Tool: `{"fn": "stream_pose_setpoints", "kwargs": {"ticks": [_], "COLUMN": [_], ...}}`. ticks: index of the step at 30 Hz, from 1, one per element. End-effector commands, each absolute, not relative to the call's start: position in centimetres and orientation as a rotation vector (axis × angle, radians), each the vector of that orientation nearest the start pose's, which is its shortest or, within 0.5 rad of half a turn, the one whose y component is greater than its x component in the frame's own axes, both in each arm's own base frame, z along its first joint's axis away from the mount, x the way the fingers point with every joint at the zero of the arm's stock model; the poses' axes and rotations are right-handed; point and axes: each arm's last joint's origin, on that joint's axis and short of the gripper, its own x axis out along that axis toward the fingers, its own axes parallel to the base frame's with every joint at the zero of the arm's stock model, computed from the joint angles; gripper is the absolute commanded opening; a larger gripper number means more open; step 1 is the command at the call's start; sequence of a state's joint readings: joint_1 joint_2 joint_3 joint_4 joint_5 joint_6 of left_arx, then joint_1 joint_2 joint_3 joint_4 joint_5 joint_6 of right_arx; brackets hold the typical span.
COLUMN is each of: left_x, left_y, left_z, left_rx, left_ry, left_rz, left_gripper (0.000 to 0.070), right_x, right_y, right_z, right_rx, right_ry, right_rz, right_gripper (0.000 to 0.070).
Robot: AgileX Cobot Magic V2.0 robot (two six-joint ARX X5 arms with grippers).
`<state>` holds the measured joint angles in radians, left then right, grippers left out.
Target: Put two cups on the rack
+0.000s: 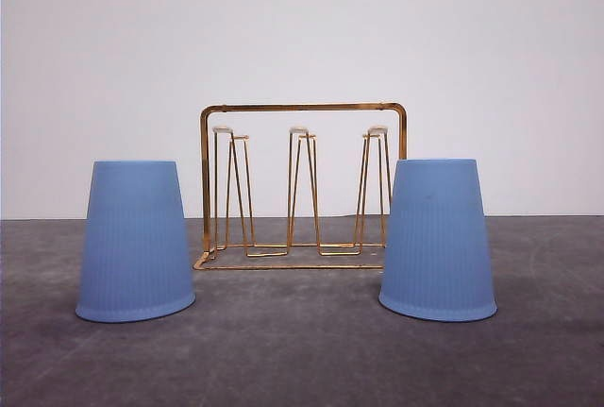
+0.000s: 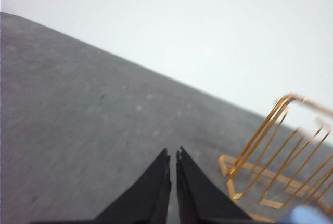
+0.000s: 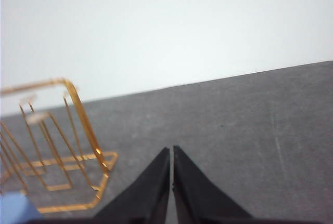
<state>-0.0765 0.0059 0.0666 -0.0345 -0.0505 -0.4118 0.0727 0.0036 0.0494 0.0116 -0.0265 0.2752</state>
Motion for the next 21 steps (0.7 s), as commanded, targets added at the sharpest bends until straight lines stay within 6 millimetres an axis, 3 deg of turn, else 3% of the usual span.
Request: {"fn": "stream_pose_setpoints", "kwargs": {"ticks": [1, 6, 13, 21], "left_x": [8.7, 7.2, 6.5, 8.5], "left_y": [-0.5, -0.4, -0.4, -1.1], "left_z": [20.6, 24.9, 28.9, 29.8], "left_rx": [-0.437, -0.432, -0.387, -0.204], "left_ry": [-0.097, -0.027, 0.292, 0.578], "left_rz": [-0.046, -0.030, 0.014, -0.186], "left_gripper": [0.0003, 0.0004, 0.0003, 0.0003], "right_x": [9.0, 7.6, 7.0, 9.7], "right_y": [0.8, 0.7, 0.8, 1.6], "right_z": [19.8, 23.4, 27.5, 27.5], "right_rx": [0.347, 0.349, 0.261, 0.154], "right_ry": [-0.085, -0.052, 0.182, 0.399], "right_rz": [0.118, 0.112, 0.132, 0.335], "right_gripper": [0.0007, 0.0007, 0.0007, 0.0007]}}
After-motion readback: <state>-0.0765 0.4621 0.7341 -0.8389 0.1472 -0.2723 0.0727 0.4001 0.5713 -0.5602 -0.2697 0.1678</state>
